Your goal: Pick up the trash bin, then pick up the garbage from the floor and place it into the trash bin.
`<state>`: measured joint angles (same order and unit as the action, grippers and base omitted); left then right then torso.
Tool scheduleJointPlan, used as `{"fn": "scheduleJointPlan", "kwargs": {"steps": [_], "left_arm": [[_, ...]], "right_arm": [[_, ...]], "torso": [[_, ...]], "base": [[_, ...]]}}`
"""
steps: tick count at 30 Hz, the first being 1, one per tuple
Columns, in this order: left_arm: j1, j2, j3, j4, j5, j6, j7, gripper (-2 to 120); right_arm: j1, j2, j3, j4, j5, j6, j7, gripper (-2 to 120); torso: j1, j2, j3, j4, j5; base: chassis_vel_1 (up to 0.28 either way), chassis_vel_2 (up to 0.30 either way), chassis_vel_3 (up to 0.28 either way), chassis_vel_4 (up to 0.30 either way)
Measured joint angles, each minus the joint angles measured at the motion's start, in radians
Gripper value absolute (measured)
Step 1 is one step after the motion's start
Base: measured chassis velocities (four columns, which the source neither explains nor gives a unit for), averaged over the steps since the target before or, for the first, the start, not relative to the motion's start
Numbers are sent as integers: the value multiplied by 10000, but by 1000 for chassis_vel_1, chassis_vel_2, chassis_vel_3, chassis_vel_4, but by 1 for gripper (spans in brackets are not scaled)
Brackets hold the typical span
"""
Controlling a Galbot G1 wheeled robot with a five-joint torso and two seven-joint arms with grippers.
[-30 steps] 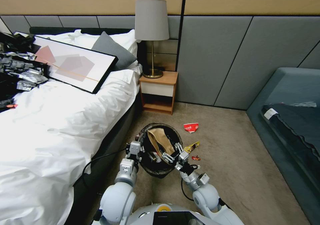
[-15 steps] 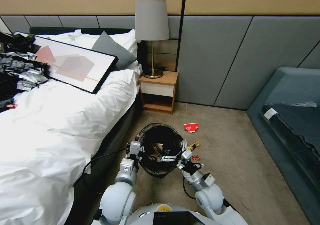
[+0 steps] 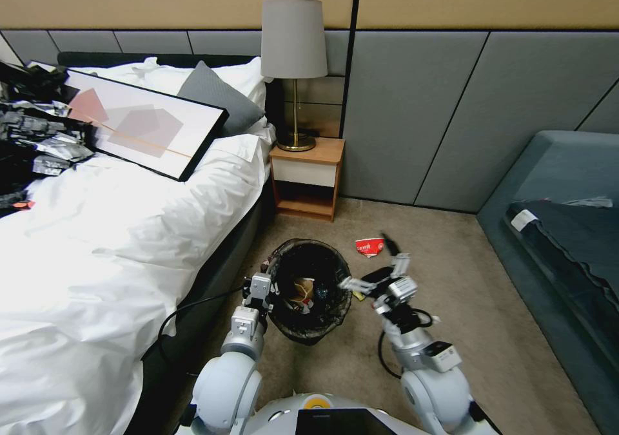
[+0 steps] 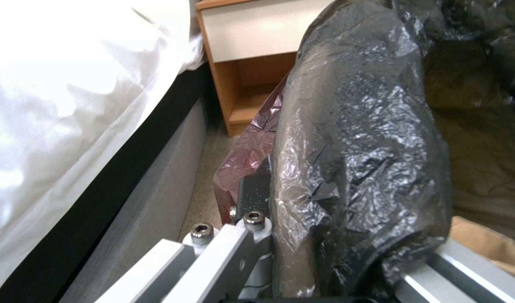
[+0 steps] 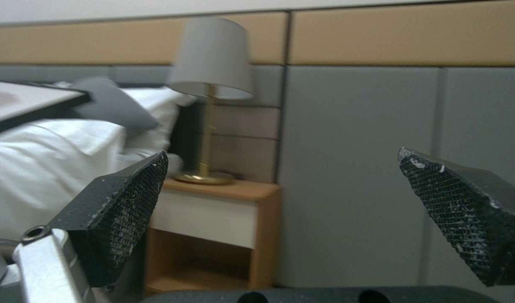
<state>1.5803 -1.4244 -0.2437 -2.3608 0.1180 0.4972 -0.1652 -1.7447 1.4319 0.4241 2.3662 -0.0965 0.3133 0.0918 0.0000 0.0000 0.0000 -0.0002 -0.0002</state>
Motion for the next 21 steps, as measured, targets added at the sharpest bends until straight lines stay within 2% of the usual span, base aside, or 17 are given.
{"fn": "scheduleJointPlan", "kwargs": {"steps": [1,4,7,21], "left_arm": [[0,0,0,0,0,0,0,1],[-5,-57,-54,9,-19,-5,-14,1],[5,-104,-87,9,-31,-10,-29,1],[12,-118,-126,-14,-39,-24,-40,1]], "right_arm": [[0,0,0,0,0,0,0,100],[-640,816,244,14,-414,-16,711,100],[-833,1061,595,-206,-346,174,790,100],[-617,1003,1039,-669,272,263,700,100]], "torso": [[0,0,0,0,0],[0,1,0,1,1],[0,0,0,2,2],[0,-1,0,2,3]], "base": [[0,0,0,0],[0,0,0,0],[0,0,0,0],[0,0,0,0]]}}
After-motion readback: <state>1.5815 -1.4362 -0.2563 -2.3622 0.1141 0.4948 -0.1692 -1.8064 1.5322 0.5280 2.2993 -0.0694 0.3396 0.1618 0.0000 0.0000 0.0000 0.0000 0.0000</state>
